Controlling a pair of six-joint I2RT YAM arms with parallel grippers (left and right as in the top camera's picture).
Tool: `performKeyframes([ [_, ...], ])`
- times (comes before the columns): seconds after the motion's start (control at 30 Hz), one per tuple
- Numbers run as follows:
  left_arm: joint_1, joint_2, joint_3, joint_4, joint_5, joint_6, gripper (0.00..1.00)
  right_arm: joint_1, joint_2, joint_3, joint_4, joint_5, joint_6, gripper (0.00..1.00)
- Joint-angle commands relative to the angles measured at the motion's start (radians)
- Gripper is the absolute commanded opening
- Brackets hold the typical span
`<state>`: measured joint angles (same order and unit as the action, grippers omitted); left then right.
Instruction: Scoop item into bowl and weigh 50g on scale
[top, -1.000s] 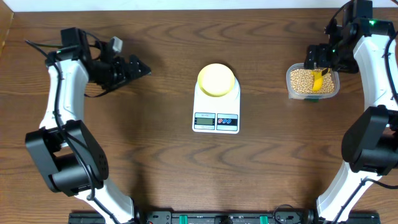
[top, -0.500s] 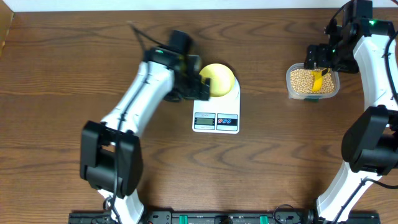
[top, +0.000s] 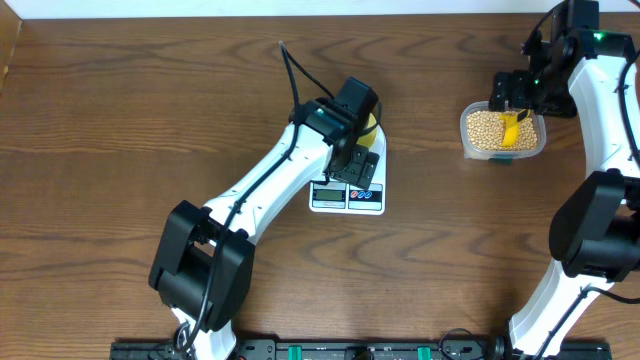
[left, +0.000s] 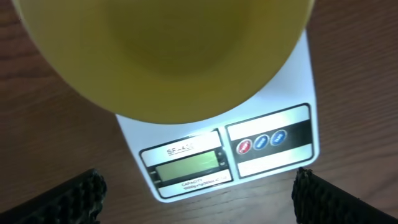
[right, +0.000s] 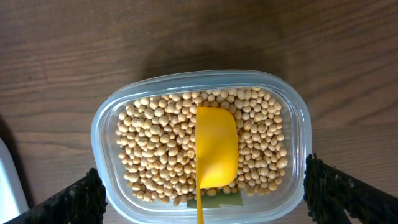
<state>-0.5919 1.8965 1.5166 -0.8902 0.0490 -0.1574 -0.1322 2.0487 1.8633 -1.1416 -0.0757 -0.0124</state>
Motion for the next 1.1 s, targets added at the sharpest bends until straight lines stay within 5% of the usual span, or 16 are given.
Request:
performKeyframes([
  [0.0,0.002,0.006,-0.008,-0.014,-0.04,0.006,0.98,-0.002,0.006,0.018,-0.002,-0.005,-0.004,0.99],
  [0.5,0.001,0.032,-0.068,-0.07,-0.154,0.035,0.98,-0.002,0.006,0.018,-0.002,-0.005,-0.004,0.99],
  [0.73,-0.021,0.114,-0.068,-0.069,-0.156,0.154,0.98,-0.002,0.006,0.018,-0.002,-0.005,-0.004,0.99],
  [1.07,-0.117,0.114,-0.057,0.033,-0.361,0.19,0.98,-0.002,0.006,0.018,-0.002,-0.005,-0.004,0.99],
])
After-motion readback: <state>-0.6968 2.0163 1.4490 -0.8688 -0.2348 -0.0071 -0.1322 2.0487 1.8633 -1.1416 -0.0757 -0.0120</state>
